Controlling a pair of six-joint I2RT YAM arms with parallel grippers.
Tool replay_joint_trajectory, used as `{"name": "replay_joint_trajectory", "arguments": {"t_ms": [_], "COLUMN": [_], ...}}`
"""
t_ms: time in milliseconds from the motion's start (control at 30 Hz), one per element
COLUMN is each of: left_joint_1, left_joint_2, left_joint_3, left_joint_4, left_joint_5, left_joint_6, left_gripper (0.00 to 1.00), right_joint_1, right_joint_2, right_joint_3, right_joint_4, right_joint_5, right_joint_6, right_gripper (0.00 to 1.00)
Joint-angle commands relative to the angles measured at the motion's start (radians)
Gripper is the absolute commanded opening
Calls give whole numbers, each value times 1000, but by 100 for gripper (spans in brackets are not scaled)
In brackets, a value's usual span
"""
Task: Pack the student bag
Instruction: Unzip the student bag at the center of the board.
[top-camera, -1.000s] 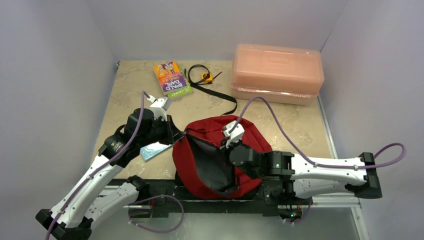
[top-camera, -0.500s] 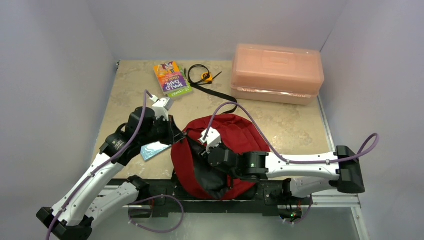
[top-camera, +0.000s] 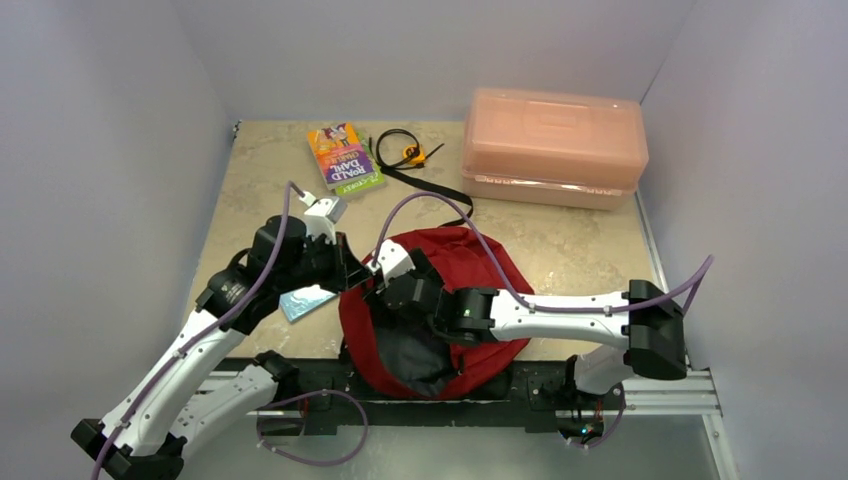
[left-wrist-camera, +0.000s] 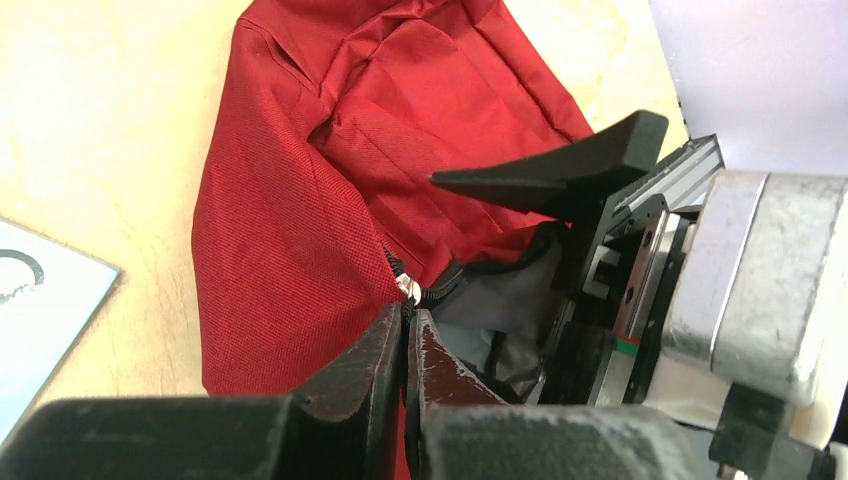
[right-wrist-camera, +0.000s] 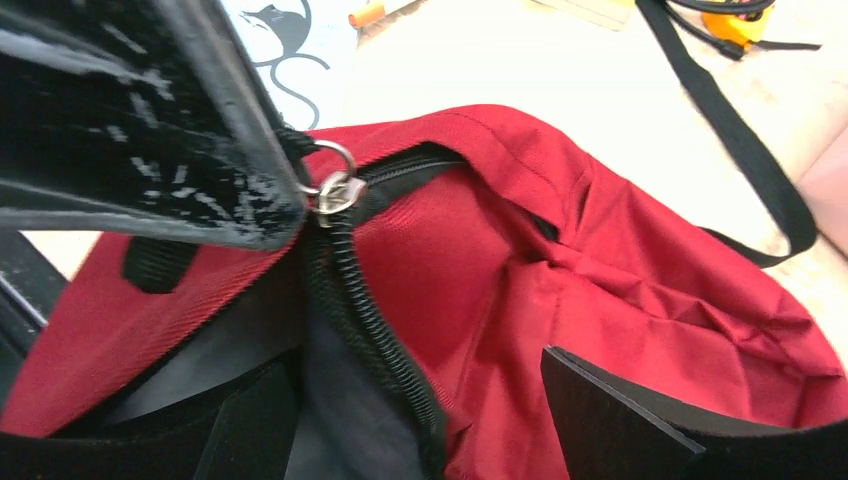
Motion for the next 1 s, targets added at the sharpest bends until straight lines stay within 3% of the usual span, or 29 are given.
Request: {"name": "replay_joint_trajectory", "arguments": {"t_ms": [0, 167, 267, 567, 800, 967], "left_joint_1": [3, 3, 3, 3, 4, 3], "left_joint_2": [-38, -37, -26, -29, -33, -23], "left_joint_3": [26, 26, 33, 54, 43, 43], "left_joint_4": [40, 32, 33, 18, 1, 9], "left_joint_5": [17, -6, -6, 9, 29, 39], "left_joint_6": [8, 21, 28, 38, 38, 42], "left_gripper": [0, 0, 0, 0, 0, 0], "right_joint_1": [-28, -72, -72, -111, -115, -122], "right_joint_2": [-59, -198, -242, -142, -60, -95], "right_joint_3": [22, -36, -50, -24, 53, 6], "right_joint_4": [23, -25, -57, 2, -5, 62], "right_joint_5": [-39, -457, -560, -428, -244, -275], "right_joint_6": [-82, -108, -108, -107, -133, -227], "right_gripper": [95, 99, 99, 97, 93, 99]}}
